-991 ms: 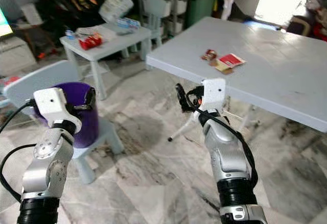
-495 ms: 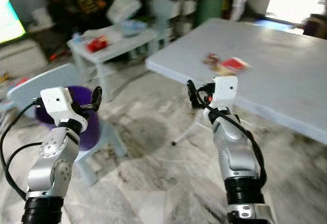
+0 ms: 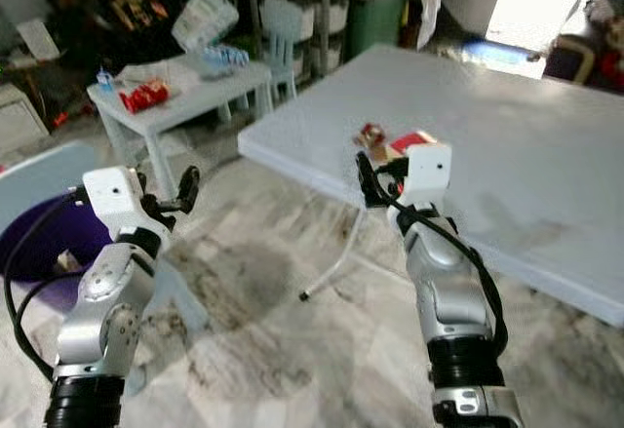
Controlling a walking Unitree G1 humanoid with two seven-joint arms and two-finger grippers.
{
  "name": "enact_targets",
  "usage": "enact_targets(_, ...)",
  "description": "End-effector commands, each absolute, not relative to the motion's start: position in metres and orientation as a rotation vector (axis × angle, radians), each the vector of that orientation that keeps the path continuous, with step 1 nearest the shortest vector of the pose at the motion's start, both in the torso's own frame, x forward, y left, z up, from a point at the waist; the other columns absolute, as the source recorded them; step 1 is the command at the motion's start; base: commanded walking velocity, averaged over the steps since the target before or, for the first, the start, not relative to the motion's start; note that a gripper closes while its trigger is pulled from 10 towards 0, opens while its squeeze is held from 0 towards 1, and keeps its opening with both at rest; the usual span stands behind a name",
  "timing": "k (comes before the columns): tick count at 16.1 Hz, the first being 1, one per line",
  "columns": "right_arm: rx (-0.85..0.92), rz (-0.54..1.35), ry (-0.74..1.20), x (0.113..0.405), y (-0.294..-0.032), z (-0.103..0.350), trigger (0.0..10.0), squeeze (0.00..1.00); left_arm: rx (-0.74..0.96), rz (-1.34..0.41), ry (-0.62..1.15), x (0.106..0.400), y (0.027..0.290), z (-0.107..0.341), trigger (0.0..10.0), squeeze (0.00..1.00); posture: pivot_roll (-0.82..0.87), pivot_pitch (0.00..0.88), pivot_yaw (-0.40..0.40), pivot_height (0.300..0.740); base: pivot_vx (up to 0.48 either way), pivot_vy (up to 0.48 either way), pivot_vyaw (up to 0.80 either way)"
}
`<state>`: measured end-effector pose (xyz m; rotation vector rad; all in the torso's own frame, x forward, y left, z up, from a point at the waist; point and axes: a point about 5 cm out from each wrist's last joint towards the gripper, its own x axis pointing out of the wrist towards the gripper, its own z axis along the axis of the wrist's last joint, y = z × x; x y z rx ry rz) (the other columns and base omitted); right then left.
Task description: Picking trash to rubbish bin
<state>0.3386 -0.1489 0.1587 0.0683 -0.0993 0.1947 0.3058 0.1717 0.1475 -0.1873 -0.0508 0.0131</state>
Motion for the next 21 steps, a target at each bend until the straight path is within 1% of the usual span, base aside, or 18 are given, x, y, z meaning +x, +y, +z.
enact_targets(1,0.057,0.221,-0.11,0.3403,-0.1419,0.1637,10.0,0.0,-0.181,0.019,-0.062,0.3062,0.1756,0.1507,10.0,0.0,0.04,0.0,-0.024,0.74,0.439,0.0,-0.79)
enact_targets(6,0.053,0.217,-0.111,0.3396,-0.1443,0.1642,10.0,0.0,-0.183,0.016,-0.054,0.3061,0.1735,0.1491,10.0,0.0,0.04,0.0,-0.028,0.74,0.427,0.0,-0.79)
enact_targets(15,0.047,0.221,-0.107,0.3376,-0.1453,0.1638,10.0,0.0,-0.185,0.012,-0.04,0.3044,0.1711,0.1457,10.0,0.0,0.03,0.0,-0.031,0.74,0.419,0.0,0.0)
enact_targets(19,0.046,0.234,-0.099,0.3366,-0.1431,0.1626,10.0,0.0,-0.186,0.011,-0.034,0.3045,0.1712,0.1451,10.0,0.0,0.03,0.0,-0.029,0.74,0.409,0.247,0.0)
enact_targets(21,0.05,0.258,-0.092,0.3351,-0.1406,0.1618,10.0,0.0,-0.179,0.017,-0.025,0.3065,0.1707,0.1444,10.0,0.0,0.03,0.0,-0.027,0.74,0.139,0.124,0.0)
